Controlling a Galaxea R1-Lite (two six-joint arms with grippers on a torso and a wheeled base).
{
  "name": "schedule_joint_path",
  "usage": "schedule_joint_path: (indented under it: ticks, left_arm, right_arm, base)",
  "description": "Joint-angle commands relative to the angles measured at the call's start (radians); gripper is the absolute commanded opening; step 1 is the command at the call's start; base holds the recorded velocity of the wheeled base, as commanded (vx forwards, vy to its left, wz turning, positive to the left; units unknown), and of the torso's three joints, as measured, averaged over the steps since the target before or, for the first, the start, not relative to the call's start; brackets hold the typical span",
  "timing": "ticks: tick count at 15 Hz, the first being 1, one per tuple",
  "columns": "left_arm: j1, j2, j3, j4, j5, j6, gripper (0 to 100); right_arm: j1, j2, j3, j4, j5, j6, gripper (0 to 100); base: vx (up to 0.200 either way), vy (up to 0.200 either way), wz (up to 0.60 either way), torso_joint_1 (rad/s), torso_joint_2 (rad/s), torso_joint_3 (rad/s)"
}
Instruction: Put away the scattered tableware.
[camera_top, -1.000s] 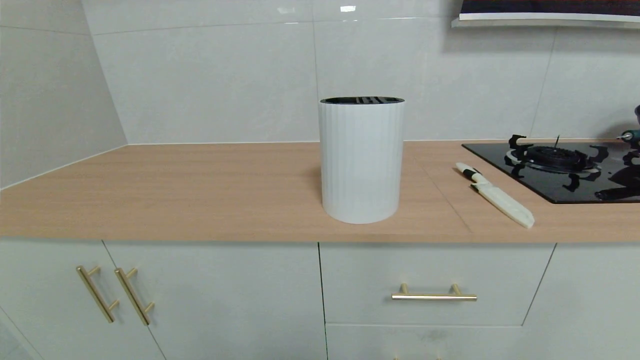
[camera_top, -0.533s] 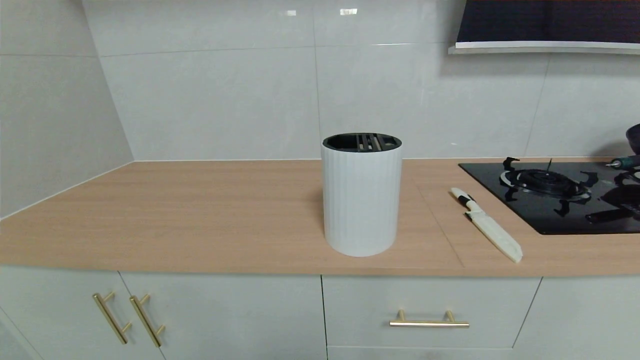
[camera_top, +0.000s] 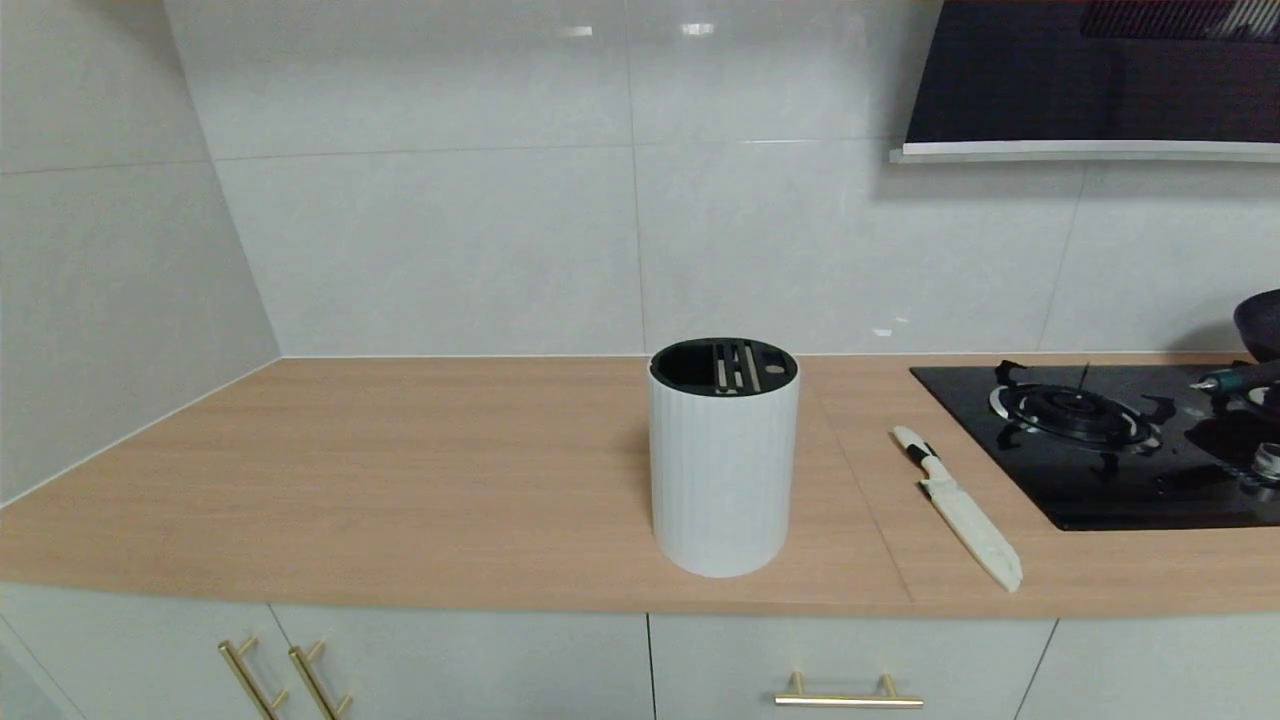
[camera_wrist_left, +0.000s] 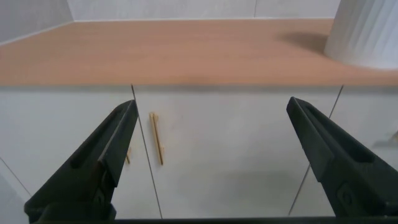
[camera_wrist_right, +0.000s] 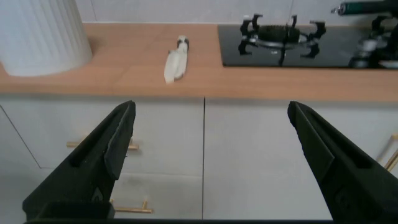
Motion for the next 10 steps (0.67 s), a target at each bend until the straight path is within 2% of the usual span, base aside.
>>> schedule_joint_path:
  ticks: [1, 10]
  left_arm:
    - [0.0, 0.0, 0.0, 0.0, 0.0, 0.0, 100]
    - [0.0, 0.0, 0.0, 0.0, 0.0, 0.0, 100]
  right_arm:
    - [0.0, 0.002, 0.0, 0.0, 0.0, 0.001, 100]
    - [0.0, 0.002, 0.0, 0.0, 0.0, 0.001, 100]
  base:
    - [0.0, 0.0, 0.0, 0.246, -0.53, -0.295]
    - [0.0, 0.0, 0.0, 0.261, -0.56, -0.297]
